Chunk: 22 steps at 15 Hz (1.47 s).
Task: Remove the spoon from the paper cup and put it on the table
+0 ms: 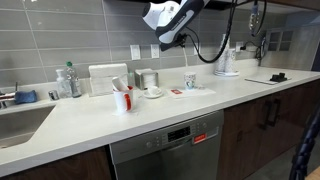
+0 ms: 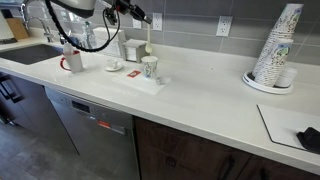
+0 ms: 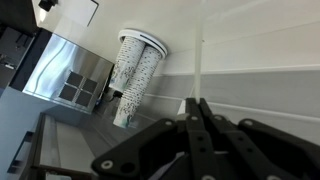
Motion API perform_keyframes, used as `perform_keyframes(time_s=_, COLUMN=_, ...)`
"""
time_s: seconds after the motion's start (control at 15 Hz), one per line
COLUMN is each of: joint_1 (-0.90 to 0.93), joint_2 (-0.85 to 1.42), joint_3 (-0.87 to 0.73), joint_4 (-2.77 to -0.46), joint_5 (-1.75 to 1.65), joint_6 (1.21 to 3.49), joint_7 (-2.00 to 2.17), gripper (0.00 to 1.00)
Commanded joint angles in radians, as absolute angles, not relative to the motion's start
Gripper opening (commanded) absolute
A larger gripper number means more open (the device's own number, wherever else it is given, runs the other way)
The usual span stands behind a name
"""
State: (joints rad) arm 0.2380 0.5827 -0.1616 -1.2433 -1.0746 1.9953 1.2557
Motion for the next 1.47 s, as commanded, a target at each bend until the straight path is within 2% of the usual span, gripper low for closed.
perform_keyframes(time_s=0.0, joint_1=0.241, joint_2=0.480, joint_3=-0.115, joint_4=-1.371, joint_5=-1.134, joint_6=1.997, joint_7=1.240, gripper=0.01)
perform_keyframes(time_s=0.53, joint_1=0.262, joint_2=0.438, joint_3=-0.037, joint_4=-1.477, joint_5=-1.194, joint_6=1.937, joint_7=1.213, gripper=0.01)
perform_keyframes(time_s=0.6, joint_1=0.242, joint_2=0.474, joint_3=-0.024, joint_4=-1.409, joint_5=-1.163, joint_6=1.946, joint_7=1.196, gripper=0.03)
perform_keyframes(time_s=1.4, joint_1=0.287, joint_2=0.507, joint_3=0.007, joint_4=-1.426, joint_5=-1.235, joint_6=1.888, joint_7=1.106, gripper=0.01)
